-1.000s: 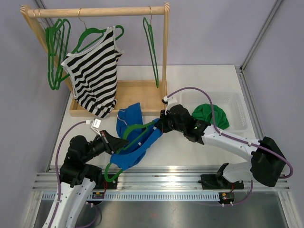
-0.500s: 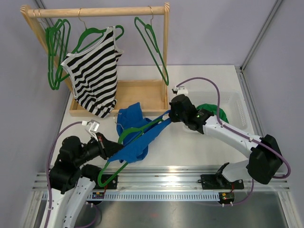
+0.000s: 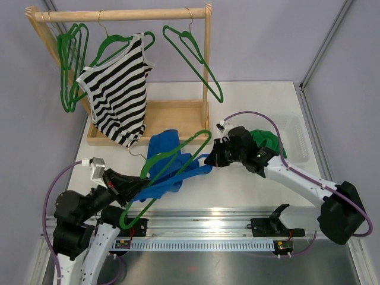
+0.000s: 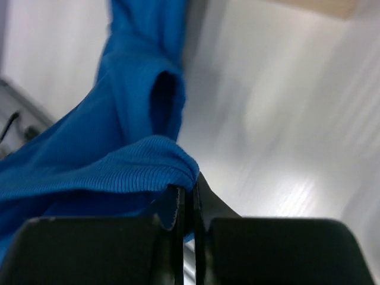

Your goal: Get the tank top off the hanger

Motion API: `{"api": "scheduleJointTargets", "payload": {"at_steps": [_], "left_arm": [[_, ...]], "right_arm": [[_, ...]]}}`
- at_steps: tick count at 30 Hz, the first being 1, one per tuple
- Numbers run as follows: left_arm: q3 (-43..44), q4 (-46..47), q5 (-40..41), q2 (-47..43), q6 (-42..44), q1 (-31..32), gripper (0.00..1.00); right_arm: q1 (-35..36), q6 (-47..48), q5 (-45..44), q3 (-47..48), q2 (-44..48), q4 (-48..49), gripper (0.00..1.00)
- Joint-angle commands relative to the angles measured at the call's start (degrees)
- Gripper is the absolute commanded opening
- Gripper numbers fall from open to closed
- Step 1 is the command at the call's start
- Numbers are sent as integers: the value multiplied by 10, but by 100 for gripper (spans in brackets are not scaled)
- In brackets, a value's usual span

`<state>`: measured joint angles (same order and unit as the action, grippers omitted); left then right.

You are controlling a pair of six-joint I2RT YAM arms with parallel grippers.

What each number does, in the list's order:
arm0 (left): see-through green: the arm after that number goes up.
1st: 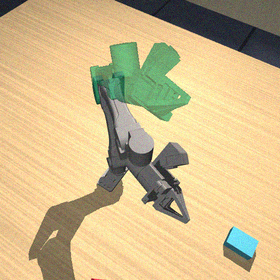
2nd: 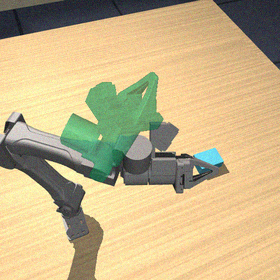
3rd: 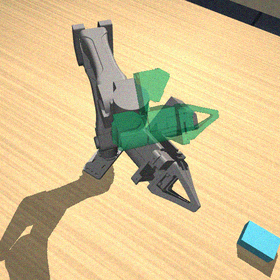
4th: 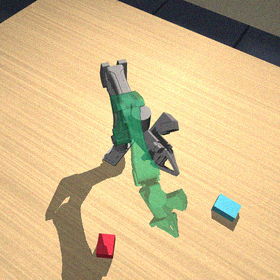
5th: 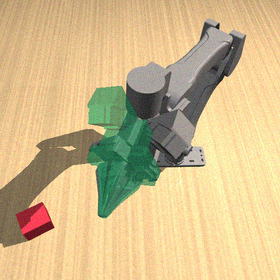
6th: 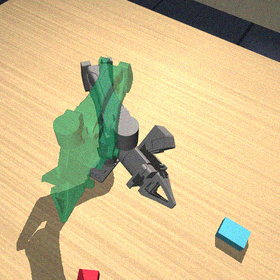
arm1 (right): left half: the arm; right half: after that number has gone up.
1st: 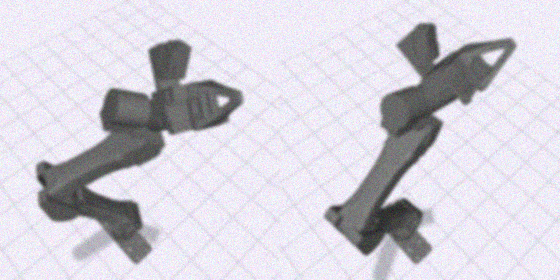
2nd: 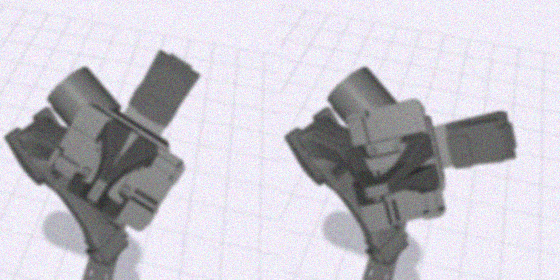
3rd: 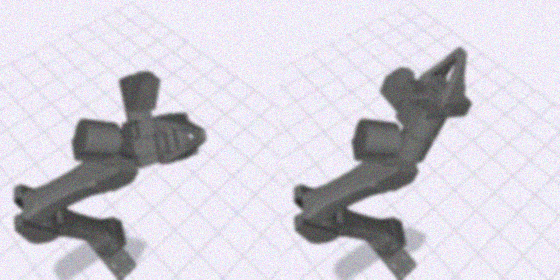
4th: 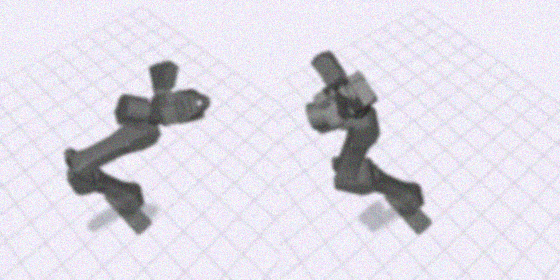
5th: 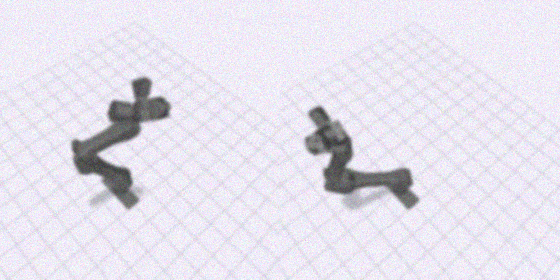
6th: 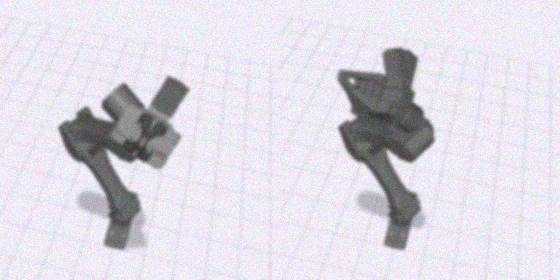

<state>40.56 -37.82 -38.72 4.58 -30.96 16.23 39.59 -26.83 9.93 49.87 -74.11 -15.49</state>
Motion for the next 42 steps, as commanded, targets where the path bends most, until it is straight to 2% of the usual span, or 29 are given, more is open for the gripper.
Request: {"api": "scheduleJointTargets", "payload": {"at_steps": [1, 2, 4, 5, 8, 11, 13, 16, 18, 20, 22, 26, 30, 31, 32, 33, 34, 35, 36, 38, 39, 42], "left_arm": [[-9, 255, 10, -42, -73, 0, 0], [-21, 340, 25, -63, -91, -2, 0], [-49, 423, 74, -70, -107, -14, 0], [-56, 495, 93, -65, -111, -19, 0], [-48, 599, 163, 2, -99, -44, 0], [4, 690, 199, 104, -67, -45, 0], [49, 733, 232, 144, -41, -45, 0], [95, 809, 306, 225, -16, -45, 5], [113, 832, 342, 249, -4, -45, 2], [116, 894, 353, 277, -9, -45, 0], [117, 913, 345, 285, -26, -45, 0], [131, 829, 297, 275, -27, -45, 0], [130, 664, 337, 228, 3, -45, 0], [138, 576, 328, 216, 12, -45, 0], [152, 529, 314, 214, 18, -45, 0], [171, 486, 310, 213, 27, -45, 0], [180, 409, 306, 213, 31, -45, 0], [186, 380, 309, 215, 33, -45, 0], [191, 351, 312, 217, 39, -45, 0], [203, 277, 320, 232, 45, -45, 0], [214, 251, 321, 242, 52, -45, 0], [272, 116, 333, 291, 71, -45, 0]], "right_arm": [[-10, -43, 182, -59, 78, 126, 0], [-10, -54, 199, -69, 108, 138, 0], [-9, -81, 226, -91, 136, 148, 0], [-8, -87, 232, -95, 149, 149, 0], [14, -91, 220, -103, 188, 126, 0], [66, -40, 144, -89, 196, 27, 0], [73, -31, 81, -103, 202, -29, 0], [73, -52, 17, -152, 230, -51, 0], [73, -62, -20, -173, 237, -65, 0], [73, -68, -33, -183, 248, -69, 0], [73, -73, -47, -181, 258, -82, 0], [73, -79, -92, -158, 316, -131, 0], [73, -71, -142, -124, 366, -183, 1], [73, -65, -134, -121, 380, -181, 8], [73, -61, -102, -115, 383, -172, 14], [73, -58, -78, -110, 383, -168, 28], [73, -60, -62, -106, 376, -165, 36], [73, -60, -32, -99, 368, -161, 46], [73, -58, -13, -96, 360, -143, 64], [73, -51, 22, -80, 326, -132, 90], [73, -48, 22, -72, 316, -135, 98], [73, -37, -11, -44, 297, -154, 100]]}}
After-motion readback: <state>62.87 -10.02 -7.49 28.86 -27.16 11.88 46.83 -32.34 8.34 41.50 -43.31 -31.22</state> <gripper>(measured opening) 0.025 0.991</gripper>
